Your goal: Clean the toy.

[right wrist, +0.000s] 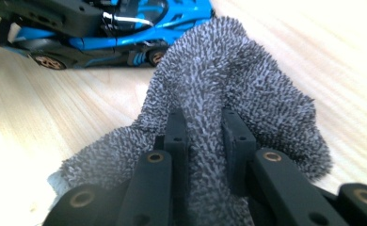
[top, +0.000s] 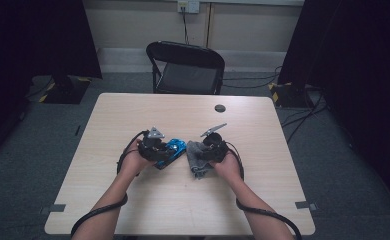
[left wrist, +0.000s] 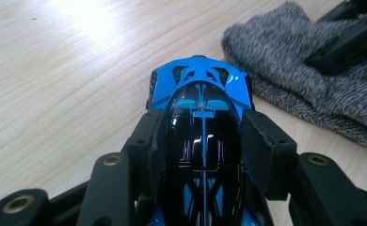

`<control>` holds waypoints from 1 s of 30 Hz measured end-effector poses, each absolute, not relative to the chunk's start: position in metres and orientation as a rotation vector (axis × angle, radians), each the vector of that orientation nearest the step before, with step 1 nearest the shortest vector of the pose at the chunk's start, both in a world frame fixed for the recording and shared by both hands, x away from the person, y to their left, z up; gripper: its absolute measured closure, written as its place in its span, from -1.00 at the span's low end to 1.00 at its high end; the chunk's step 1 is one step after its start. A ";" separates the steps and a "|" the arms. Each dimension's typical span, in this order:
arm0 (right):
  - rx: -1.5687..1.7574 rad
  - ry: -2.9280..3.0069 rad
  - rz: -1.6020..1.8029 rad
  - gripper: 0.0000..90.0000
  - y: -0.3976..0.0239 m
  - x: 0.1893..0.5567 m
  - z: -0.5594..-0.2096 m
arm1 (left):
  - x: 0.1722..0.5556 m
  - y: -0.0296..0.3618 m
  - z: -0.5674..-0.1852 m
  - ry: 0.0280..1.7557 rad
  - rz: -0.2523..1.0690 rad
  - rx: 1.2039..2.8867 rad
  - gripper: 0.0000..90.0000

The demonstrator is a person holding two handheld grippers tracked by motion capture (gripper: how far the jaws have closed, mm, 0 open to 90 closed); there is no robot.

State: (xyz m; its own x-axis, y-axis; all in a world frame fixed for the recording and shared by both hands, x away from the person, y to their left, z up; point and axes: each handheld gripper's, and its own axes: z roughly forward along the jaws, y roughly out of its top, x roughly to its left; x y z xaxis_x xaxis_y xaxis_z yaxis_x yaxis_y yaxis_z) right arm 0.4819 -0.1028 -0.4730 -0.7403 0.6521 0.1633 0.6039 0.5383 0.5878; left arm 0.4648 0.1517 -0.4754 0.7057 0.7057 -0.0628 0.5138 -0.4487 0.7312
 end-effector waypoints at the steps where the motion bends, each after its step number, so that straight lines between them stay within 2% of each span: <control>1: 1.100 2.690 0.988 0.68 -0.101 0.481 -0.475 | 0.465 0.152 -0.475 0.925 0.323 2.149 0.13; 30: 0.868 2.870 1.068 0.68 -0.062 0.441 -0.476 | 0.465 0.151 -0.475 0.931 0.327 2.152 0.13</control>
State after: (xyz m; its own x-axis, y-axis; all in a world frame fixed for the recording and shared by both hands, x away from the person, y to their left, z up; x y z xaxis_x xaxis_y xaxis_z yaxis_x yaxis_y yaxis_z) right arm 0.4408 -0.0622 -0.4764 -0.8504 0.4778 0.2203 0.5056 0.6264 0.5933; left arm 0.4646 0.1505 -0.4752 0.7022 0.7096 -0.0593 0.5164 -0.4501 0.7285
